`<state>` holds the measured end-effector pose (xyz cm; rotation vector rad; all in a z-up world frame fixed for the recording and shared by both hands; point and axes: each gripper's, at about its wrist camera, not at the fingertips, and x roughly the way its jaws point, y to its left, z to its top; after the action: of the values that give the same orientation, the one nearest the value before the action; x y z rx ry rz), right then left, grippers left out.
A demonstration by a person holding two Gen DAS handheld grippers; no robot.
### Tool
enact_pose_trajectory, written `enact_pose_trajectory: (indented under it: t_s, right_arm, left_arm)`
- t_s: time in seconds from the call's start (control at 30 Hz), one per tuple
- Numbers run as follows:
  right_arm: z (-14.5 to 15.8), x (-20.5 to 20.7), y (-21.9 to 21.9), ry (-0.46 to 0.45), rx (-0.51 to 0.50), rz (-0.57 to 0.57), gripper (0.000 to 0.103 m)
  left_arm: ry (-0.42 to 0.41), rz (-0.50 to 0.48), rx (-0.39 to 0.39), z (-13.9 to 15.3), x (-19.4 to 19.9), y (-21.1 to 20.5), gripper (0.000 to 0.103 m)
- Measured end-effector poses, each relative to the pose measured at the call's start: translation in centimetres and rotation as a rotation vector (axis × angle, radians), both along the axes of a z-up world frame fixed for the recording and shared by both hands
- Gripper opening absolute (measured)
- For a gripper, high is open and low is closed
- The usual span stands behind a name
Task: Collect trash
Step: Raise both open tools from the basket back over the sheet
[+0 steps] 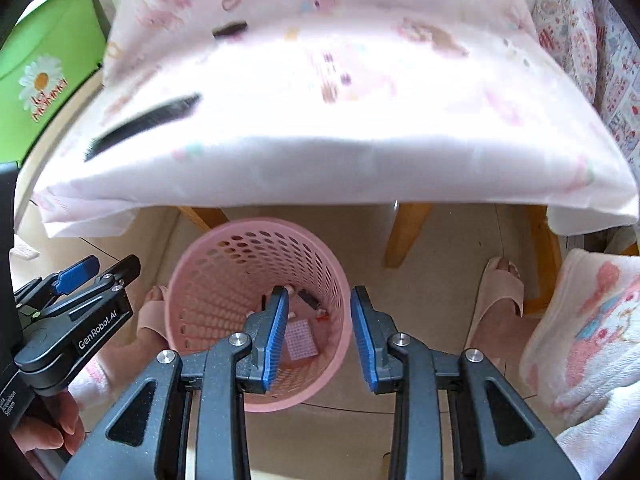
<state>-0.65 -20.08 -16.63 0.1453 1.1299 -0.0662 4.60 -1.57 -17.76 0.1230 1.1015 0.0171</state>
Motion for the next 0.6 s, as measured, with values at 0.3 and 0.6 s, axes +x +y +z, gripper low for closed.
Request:
enact_pose_trajectory:
  t_s: [0.3,0.6]
  right_arm:
    - [3.3,-1.6,0.1,-0.089,0.021,0.031,0.034]
    - [5.8,-4.1,0.9,-0.136,0.024,0.057,0.034]
  left_arm:
    - [-0.017,0.044,-0.095,2.5,-2.0,1.1,0.05]
    - [-0.066,0.071,-0.137,4.6,-3.9,2.0,0.05]
